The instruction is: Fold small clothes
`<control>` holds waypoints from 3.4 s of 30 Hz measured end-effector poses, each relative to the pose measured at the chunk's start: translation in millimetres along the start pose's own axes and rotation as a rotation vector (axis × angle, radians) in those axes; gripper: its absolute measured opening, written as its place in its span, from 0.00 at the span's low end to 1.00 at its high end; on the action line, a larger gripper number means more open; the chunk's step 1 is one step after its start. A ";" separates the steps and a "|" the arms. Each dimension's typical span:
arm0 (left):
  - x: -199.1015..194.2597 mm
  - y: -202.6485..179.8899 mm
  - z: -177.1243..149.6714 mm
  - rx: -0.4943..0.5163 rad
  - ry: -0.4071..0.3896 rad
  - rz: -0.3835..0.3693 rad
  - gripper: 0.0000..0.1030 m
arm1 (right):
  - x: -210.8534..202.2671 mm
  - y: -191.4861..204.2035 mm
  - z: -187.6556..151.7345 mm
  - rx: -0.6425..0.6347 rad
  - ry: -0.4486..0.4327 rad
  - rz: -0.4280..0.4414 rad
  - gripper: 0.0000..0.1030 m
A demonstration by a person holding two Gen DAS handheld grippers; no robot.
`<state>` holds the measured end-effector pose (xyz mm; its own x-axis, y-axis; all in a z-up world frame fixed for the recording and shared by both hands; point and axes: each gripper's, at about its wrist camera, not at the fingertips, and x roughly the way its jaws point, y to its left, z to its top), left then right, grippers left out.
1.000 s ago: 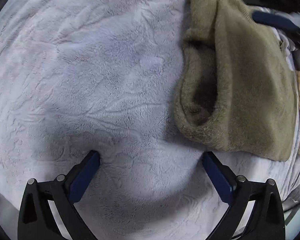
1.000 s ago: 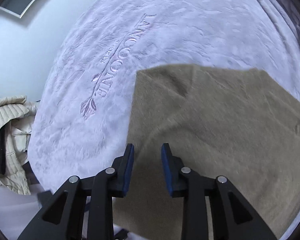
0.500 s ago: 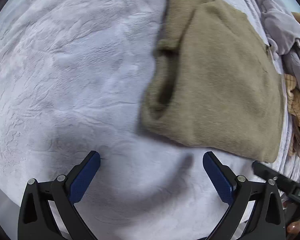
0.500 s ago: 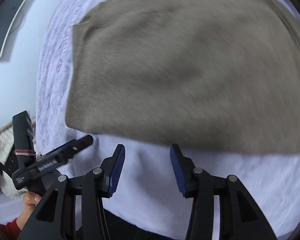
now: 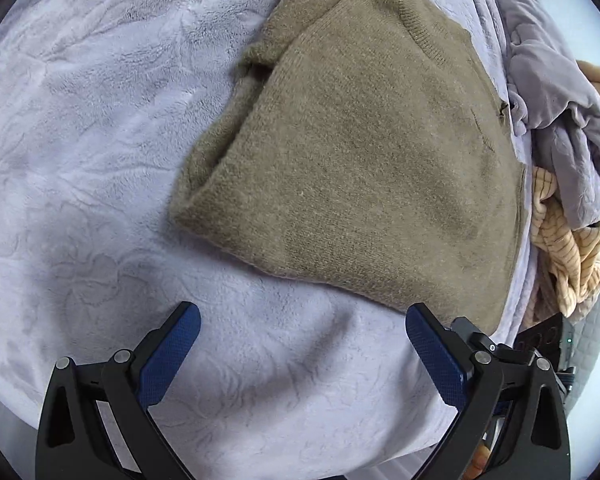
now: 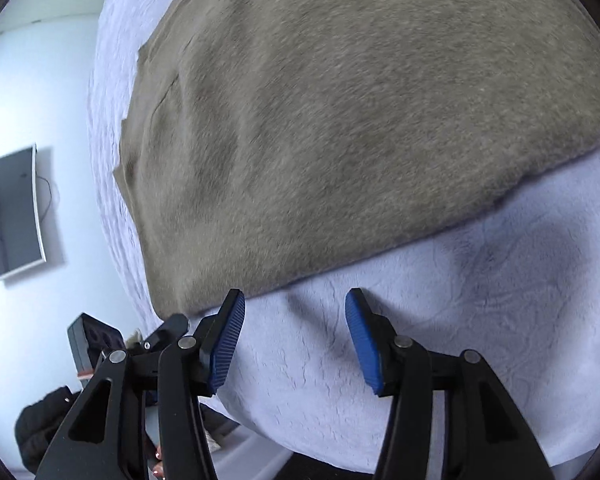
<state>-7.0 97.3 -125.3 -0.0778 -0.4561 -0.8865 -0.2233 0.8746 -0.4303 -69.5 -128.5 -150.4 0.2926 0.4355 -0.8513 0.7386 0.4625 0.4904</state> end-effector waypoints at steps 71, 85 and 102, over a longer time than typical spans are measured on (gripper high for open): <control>14.5 -121.3 -54.5 1.049 -0.532 0.651 0.16 | 136.9 301.5 60.8 -0.886 0.570 -0.483 0.89; 18.2 -124.7 -66.0 1.102 -0.544 0.689 0.16 | 223.5 289.6 17.5 -1.156 0.626 -0.933 0.28; -3.7 -238.0 -135.0 1.374 -0.650 0.588 0.16 | -0.9 261.4 80.4 -1.041 0.243 -0.556 0.23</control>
<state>-84.8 -131.4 3.4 0.6446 -0.1945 -0.7394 0.7013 0.5356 0.4704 172.2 -70.1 -36.4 -0.1154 0.0610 -0.9914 -0.1490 0.9857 0.0780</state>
